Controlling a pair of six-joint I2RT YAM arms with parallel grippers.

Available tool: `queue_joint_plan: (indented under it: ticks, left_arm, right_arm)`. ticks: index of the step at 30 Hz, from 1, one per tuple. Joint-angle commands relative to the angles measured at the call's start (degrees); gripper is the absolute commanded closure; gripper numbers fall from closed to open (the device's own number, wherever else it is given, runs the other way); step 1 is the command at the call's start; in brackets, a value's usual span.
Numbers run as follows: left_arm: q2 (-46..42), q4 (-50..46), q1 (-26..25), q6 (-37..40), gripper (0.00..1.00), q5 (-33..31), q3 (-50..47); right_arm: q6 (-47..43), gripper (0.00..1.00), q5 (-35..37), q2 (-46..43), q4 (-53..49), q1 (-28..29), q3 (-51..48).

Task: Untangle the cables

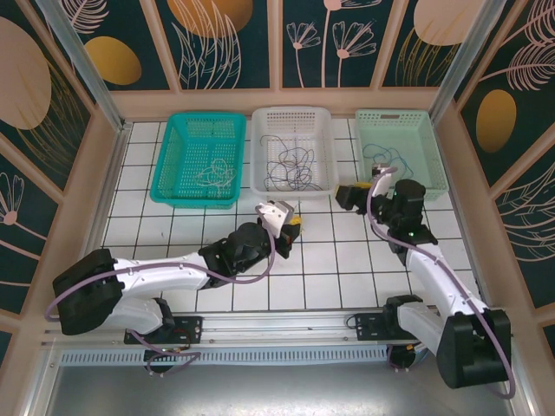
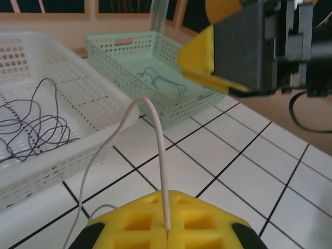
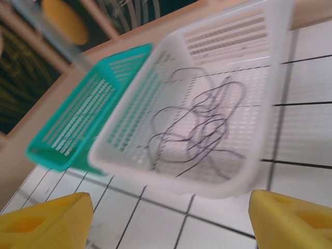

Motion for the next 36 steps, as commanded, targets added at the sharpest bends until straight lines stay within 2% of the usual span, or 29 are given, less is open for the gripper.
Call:
queue_joint_plan:
  ticks: [1, 6, 14, 19, 26, 33, 36]
  left_arm:
    - [-1.5, 3.8, 0.8, -0.8, 0.97, 4.0, -1.1]
    - [-1.3, 4.7, 1.1, -1.3, 0.97, 8.4, -0.5]
    - [0.7, 2.6, 1.7, -2.1, 0.96, 11.6, 2.6]
    - [2.6, 2.5, 1.7, -2.0, 0.96, 13.1, 4.7]
    - [3.8, 3.2, 1.7, -2.4, 0.96, 15.5, 5.8]
    - [3.2, 7.3, 1.7, -2.8, 0.96, 20.6, 5.1]
    - [2.8, 7.9, 1.7, -2.9, 0.96, 22.2, 4.8]
  right_arm:
    - [-1.7, 0.21, -5.3, -0.9, 4.2, 3.4, -1.4]
    - [-2.7, 0.20, -6.2, -0.1, 6.2, 8.9, -2.3]
    - [-5.3, 0.20, -11.5, -0.3, 5.8, 11.5, -2.3]
    - [-5.7, 0.20, -11.8, 0.0, 7.5, 13.7, -2.8]
    - [-5.7, 0.20, -11.2, 1.6, 9.9, 14.9, -2.7]
    - [-6.7, 0.28, -3.6, 6.8, 9.2, 15.4, -0.5]
    - [-6.5, 0.29, -3.9, 8.5, 12.2, 15.4, -0.4]
